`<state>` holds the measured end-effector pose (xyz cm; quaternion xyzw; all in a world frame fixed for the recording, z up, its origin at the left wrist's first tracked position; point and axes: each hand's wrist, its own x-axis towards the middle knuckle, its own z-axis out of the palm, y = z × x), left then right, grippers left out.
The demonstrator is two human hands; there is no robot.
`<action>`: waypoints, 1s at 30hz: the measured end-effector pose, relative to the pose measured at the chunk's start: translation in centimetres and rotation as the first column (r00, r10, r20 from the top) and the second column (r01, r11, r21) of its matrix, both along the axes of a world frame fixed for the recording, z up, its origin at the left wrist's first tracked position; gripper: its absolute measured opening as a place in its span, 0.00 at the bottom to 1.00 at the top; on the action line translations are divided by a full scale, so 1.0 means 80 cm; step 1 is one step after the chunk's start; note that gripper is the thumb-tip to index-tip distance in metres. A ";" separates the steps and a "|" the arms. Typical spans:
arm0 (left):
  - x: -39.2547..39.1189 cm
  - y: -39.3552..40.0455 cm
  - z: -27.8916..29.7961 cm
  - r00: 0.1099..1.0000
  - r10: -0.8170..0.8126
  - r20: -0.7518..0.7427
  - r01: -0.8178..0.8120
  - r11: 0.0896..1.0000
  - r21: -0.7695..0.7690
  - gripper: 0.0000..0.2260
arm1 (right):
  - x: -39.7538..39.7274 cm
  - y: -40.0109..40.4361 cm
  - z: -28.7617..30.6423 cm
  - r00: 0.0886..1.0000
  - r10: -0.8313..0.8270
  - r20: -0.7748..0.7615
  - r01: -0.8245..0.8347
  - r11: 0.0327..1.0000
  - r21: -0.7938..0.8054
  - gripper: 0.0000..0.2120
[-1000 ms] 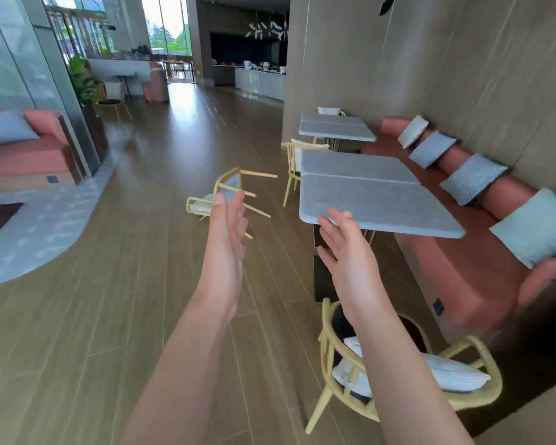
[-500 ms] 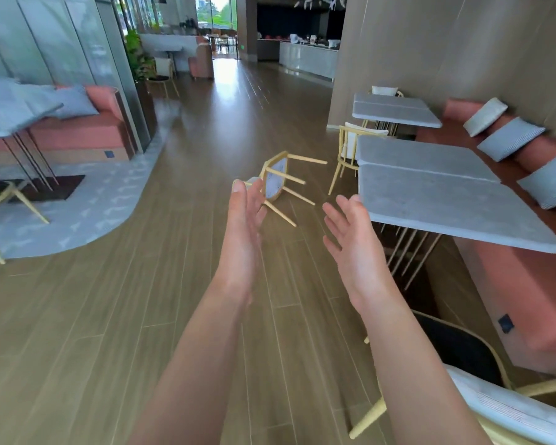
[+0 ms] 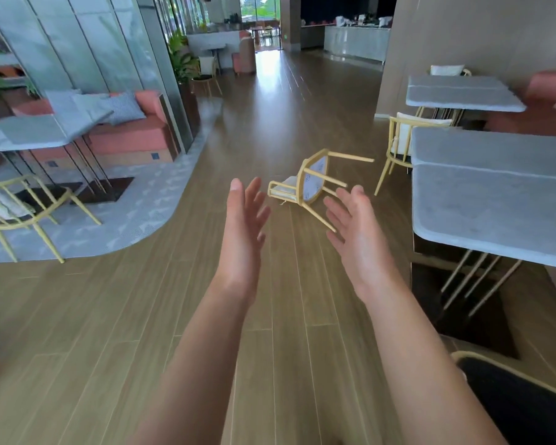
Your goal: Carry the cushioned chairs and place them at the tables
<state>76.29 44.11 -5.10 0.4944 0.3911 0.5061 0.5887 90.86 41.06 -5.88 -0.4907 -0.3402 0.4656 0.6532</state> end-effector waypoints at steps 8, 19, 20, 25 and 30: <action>0.088 0.101 -0.011 0.999 0.032 0.000 -0.032 0.999 -0.041 0.34 | 0.082 0.109 -0.003 0.999 0.046 0.002 -0.046 0.998 -0.036 0.23; 0.122 0.242 -0.043 1.000 0.017 -0.003 -0.017 0.996 -0.085 0.34 | 0.122 0.240 -0.033 0.999 0.001 0.051 0.004 0.996 -0.089 0.15; 0.120 0.256 -0.047 1.000 0.020 -0.003 -0.020 0.996 -0.085 0.34 | 0.121 0.253 -0.035 0.999 -0.002 0.051 0.007 0.996 -0.091 0.14; 0.101 0.356 -0.056 0.999 -0.013 0.037 0.016 0.996 -0.091 0.33 | 0.104 0.338 -0.029 0.997 -0.021 0.080 0.029 0.994 -0.104 0.14; 0.086 0.459 -0.034 0.996 -0.076 0.037 0.078 0.996 -0.053 0.34 | 0.085 0.428 0.002 0.990 -0.070 0.122 0.082 0.991 -0.102 0.11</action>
